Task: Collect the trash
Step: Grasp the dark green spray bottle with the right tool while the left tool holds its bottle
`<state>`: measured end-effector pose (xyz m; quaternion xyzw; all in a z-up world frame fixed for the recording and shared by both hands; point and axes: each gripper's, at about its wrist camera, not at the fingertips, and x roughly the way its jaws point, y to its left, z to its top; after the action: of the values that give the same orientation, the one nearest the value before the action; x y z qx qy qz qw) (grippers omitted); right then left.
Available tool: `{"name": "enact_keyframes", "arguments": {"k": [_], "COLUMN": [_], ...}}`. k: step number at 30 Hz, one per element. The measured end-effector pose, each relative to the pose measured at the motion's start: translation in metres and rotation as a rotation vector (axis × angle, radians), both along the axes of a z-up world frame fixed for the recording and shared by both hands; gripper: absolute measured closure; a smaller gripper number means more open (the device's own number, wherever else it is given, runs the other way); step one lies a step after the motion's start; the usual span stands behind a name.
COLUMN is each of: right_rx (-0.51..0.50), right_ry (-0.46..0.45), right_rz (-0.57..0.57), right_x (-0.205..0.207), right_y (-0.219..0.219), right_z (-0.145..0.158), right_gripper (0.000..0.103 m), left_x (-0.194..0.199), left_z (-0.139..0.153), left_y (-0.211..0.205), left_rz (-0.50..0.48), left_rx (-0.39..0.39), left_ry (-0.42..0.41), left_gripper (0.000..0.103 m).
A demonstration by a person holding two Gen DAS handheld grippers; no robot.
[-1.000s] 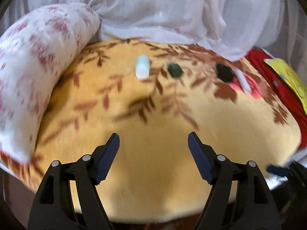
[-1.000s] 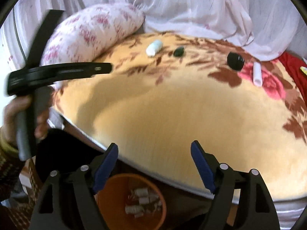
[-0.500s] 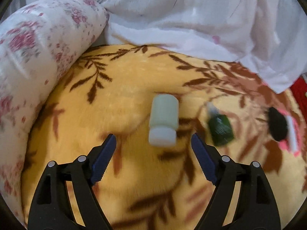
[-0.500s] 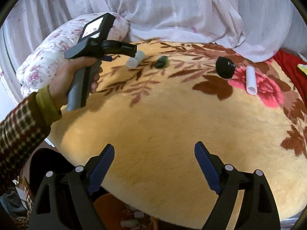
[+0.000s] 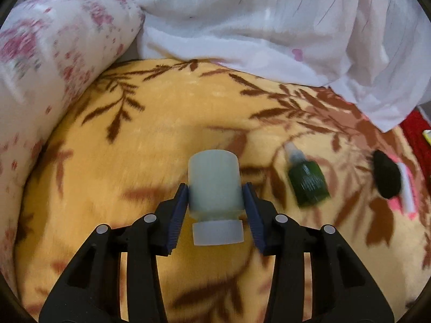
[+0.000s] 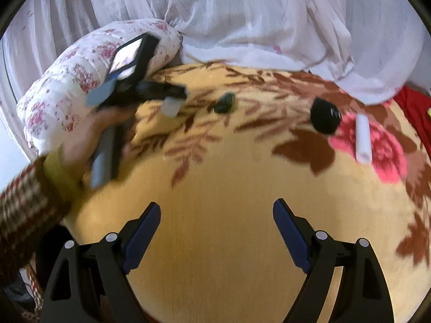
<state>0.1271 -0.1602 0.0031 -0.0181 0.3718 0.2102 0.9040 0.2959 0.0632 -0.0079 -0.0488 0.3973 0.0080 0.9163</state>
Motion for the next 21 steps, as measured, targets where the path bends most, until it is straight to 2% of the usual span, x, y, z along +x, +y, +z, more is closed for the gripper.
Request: {"name": "enact_keyframes", "arguments": {"k": [3,10,15,19,20,21], "right_rx": [-0.011,-0.070,-0.124,-0.186,-0.194,-0.214], "right_ry": [-0.023,-0.066,-0.010,0.026,0.031,0.040], "right_rz": [-0.012,-0.062,-0.103,-0.129,-0.134,-0.138], "right_x": [0.022,0.106,0.173,0.207,0.212,0.220], "right_y": [0.009,0.052,0.087,0.106,0.108,0.112], "right_z": [0.009,0.022,0.004,-0.017,-0.020,-0.026], "right_gripper": [0.019,0.019,0.019,0.020,0.022,0.031], "left_x": [-0.027,-0.072,-0.087,-0.092,-0.092,-0.093], "left_z": [0.005,0.010,0.005,0.000,-0.002,-0.003], "left_y": [0.005,0.015,0.022,0.028,0.029,0.030], "left_rz": [0.001,0.011,0.019,0.027,0.027,0.027], "left_rx": [-0.021,0.003,0.020,0.018,0.022,0.025], "left_ry": [-0.014,-0.040,-0.050,-0.039,-0.037,-0.034], "left_gripper": [0.061,0.061,0.061,0.061,0.061,0.061]}}
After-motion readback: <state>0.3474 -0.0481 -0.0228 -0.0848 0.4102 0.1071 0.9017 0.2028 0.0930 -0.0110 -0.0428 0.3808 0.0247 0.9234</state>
